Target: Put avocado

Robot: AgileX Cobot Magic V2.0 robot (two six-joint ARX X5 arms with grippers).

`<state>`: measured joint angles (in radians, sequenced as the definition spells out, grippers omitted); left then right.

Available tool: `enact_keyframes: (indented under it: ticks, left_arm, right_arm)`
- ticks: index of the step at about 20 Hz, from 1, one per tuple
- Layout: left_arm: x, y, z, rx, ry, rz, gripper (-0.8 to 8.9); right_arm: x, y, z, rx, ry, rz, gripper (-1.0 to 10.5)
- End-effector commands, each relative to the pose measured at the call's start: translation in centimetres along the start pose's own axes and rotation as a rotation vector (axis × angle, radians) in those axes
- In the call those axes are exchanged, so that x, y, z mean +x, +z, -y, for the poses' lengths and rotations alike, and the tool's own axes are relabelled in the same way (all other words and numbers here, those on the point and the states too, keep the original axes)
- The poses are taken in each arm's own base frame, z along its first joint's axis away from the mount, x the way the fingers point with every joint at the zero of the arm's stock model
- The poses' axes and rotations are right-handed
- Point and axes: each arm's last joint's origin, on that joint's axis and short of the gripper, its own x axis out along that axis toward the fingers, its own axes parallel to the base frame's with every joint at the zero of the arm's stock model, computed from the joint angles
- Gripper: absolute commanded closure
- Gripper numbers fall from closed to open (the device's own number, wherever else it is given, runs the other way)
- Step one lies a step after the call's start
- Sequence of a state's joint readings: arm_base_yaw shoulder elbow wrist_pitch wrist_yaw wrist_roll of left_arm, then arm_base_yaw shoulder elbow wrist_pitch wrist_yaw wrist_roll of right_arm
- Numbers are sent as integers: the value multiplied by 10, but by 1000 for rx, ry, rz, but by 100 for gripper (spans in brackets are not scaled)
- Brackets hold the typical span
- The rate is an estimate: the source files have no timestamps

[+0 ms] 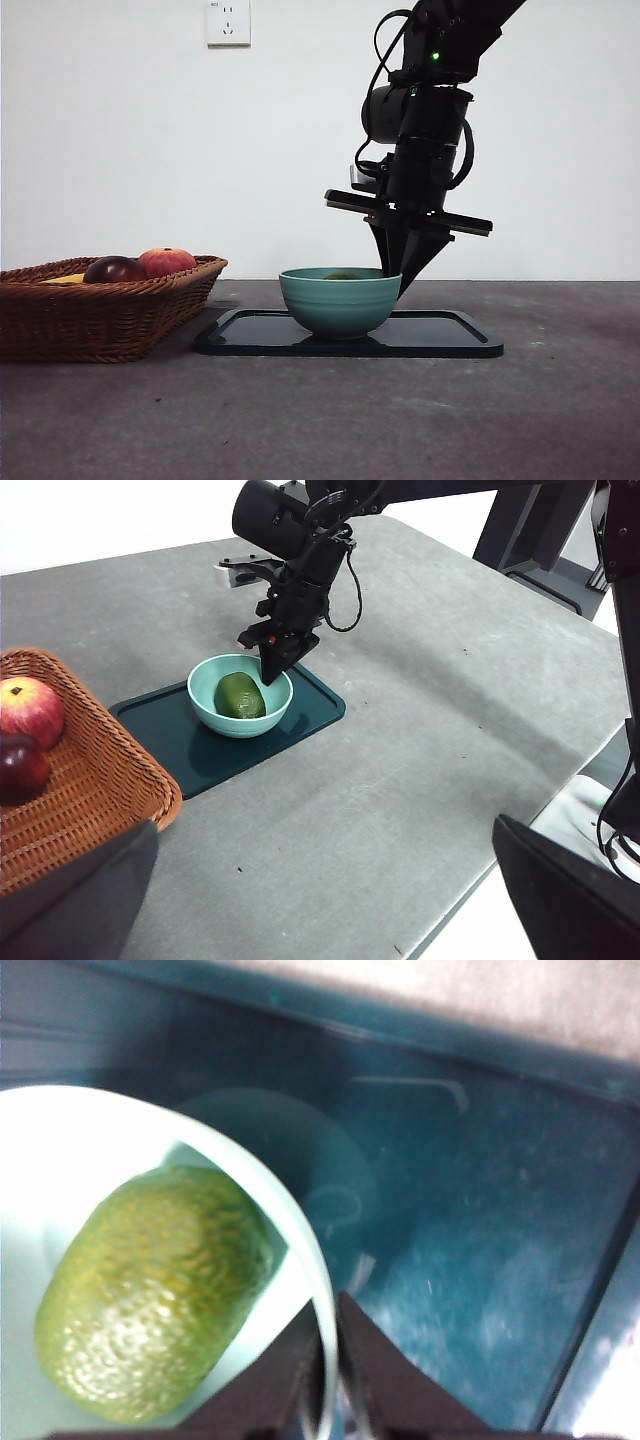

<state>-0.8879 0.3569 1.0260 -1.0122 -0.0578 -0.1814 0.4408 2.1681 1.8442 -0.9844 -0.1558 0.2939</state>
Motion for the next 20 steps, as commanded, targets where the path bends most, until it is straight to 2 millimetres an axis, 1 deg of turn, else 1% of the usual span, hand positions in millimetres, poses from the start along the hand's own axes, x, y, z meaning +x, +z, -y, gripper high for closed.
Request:
enact_keyframes:
  ticks: [1,4,5,6,7,8,9,12,13,14,15,18,20]
  left_arm:
    - [-2,3,0,9,-4,21,256]
    - [-2,3,0,9,-4,21,256]
    - [-2,3,0,9,-4,21,256]
    - [-2,3,0,9,-4,21,257]
    - [-2,3,0,9,-4,21,257]
    - [-2,3,0,9,-4,21,257]
    - [-2,3,0,9,-4,21,256]
    - [-2,3,0,9,-4,21,257]
    - [-2,3,0,9,-4,21,257]
    - [-2,3,0,9,-4,21,257]
    - [-2,3,0,9,-4,21,257]
    - [-2,3,0,9,-4,21,256]
    - [-2,3,0,9,-4,21,256]
  right_arm:
    - [3,5,-5,-17,8,19,941]
    - [3,4,-5,-25,5,9,929]
    - [3,4,-5,-26,5,8,864]
    - [2,5,-4,-26,5,11,671]
    - [-2,6,-3,-25,-2,9,524]
    - [-9,8,-4,-24,-12,12,453]
    - [-19,11,-6,-44,-25,25,438]
    - [-71,19,-19,-121,-72,73,409]
    - [-90,18,-21,-135,-77,90,368]
    - [-109,14,-26,-156,-72,121,354]
    - [-127,8,-27,-159,-67,151,354]
    - [-181,-21,-30,-173,-107,201,355]
    - [-214,-39,-32,-192,-103,280,355]
